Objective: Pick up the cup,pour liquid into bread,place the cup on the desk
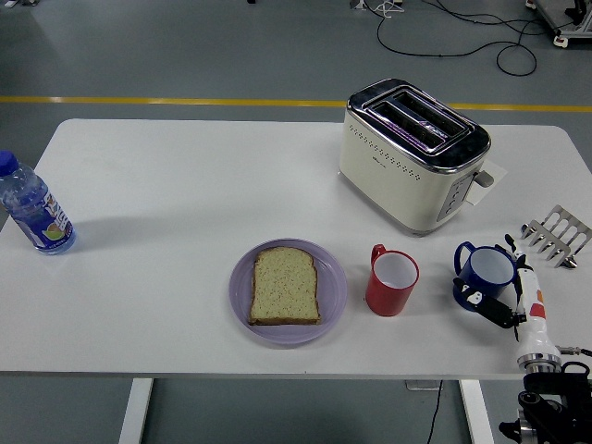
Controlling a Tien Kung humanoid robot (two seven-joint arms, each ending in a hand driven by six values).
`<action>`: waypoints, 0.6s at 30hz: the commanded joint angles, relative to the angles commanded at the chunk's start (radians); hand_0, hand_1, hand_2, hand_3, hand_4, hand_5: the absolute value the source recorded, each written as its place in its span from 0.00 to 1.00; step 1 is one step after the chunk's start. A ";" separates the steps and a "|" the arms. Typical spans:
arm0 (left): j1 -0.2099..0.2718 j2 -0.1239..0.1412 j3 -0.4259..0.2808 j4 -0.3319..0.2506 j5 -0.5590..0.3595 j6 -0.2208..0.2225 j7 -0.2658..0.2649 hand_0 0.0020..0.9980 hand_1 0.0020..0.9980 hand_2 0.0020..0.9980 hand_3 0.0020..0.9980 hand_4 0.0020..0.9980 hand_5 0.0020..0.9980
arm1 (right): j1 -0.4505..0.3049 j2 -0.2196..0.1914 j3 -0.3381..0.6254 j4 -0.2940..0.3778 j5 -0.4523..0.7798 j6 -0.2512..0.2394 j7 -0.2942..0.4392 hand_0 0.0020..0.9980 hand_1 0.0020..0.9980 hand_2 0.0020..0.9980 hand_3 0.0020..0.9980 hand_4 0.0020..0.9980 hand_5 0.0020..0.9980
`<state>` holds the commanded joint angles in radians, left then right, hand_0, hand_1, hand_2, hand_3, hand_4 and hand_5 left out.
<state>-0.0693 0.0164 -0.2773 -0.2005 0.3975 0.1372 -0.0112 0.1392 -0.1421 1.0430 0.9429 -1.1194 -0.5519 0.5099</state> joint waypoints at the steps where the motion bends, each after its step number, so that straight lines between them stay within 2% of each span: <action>1: 0.000 0.000 0.000 0.000 0.001 0.000 0.000 0.65 0.61 0.59 0.53 0.30 0.75 | 0.000 0.000 0.001 0.001 -0.004 0.001 0.001 0.93 0.79 0.94 1.00 0.96 0.08; 9: -0.002 -0.001 -0.006 0.000 0.007 0.000 0.000 0.65 0.61 0.59 0.53 0.30 0.75 | -0.012 -0.006 0.020 0.036 -0.026 -0.001 0.001 0.94 0.81 0.96 1.00 0.97 0.08; 18: 0.000 -0.001 0.002 0.001 0.004 0.000 0.000 0.65 0.61 0.59 0.53 0.30 0.75 | -0.067 -0.036 0.046 0.174 -0.054 -0.012 -0.023 0.95 0.82 0.96 1.00 0.97 0.08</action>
<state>-0.0688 0.0151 -0.2751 -0.1991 0.4019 0.1372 -0.0115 0.0725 -0.1781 1.0894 1.1168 -1.1735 -0.5642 0.4867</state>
